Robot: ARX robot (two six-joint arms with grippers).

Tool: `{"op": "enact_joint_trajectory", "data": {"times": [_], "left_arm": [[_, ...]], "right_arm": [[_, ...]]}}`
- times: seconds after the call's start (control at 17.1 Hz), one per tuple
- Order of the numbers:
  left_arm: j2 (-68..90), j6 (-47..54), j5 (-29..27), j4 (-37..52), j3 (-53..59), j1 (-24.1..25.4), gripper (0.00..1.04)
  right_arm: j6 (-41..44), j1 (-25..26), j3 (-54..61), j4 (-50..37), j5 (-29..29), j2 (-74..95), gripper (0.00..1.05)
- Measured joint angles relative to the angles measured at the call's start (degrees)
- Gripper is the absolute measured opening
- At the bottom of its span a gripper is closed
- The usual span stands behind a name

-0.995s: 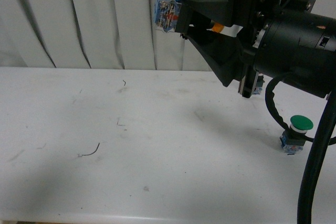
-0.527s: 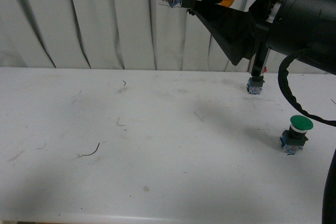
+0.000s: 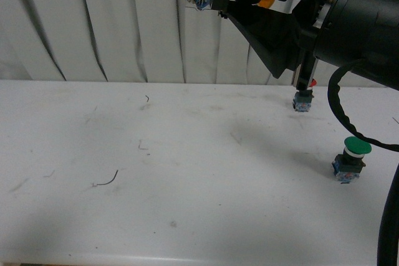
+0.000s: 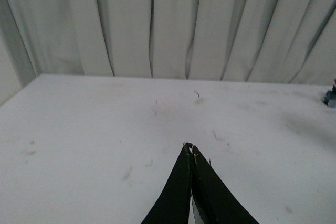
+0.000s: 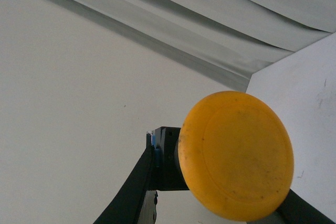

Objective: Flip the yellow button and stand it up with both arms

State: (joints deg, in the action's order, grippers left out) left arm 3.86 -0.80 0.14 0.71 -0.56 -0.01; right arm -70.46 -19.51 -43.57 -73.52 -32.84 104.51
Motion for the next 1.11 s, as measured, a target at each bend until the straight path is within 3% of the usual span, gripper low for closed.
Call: {"op": "enact_joint_trajectory", "data": {"times": [0.47, 0.76, 0.94, 1.11], "left_arm": [[-3.3, 0.0, -0.2, -0.9, 0.0, 0.0, 0.05], [-3.3, 0.0, -0.2, -0.9, 0.0, 0.0, 0.61], [-3.3, 0.0, -0.2, -0.9, 0.0, 0.0, 0.95], [-3.3, 0.0, -0.2, -0.9, 0.0, 0.0, 0.98]], "right_arm": [[0.0, 0.0, 0.0, 0.1, -0.2, 0.0, 0.37], [2.0, 1.2, 0.1, 0.2, 0.5, -1.8, 0.36], [17.1, 5.9, -3.6, 15.7, 10.2, -5.1, 0.36], [41.9, 11.4, -9.9, 31.6, 20.8, -2.3, 0.36]]}}
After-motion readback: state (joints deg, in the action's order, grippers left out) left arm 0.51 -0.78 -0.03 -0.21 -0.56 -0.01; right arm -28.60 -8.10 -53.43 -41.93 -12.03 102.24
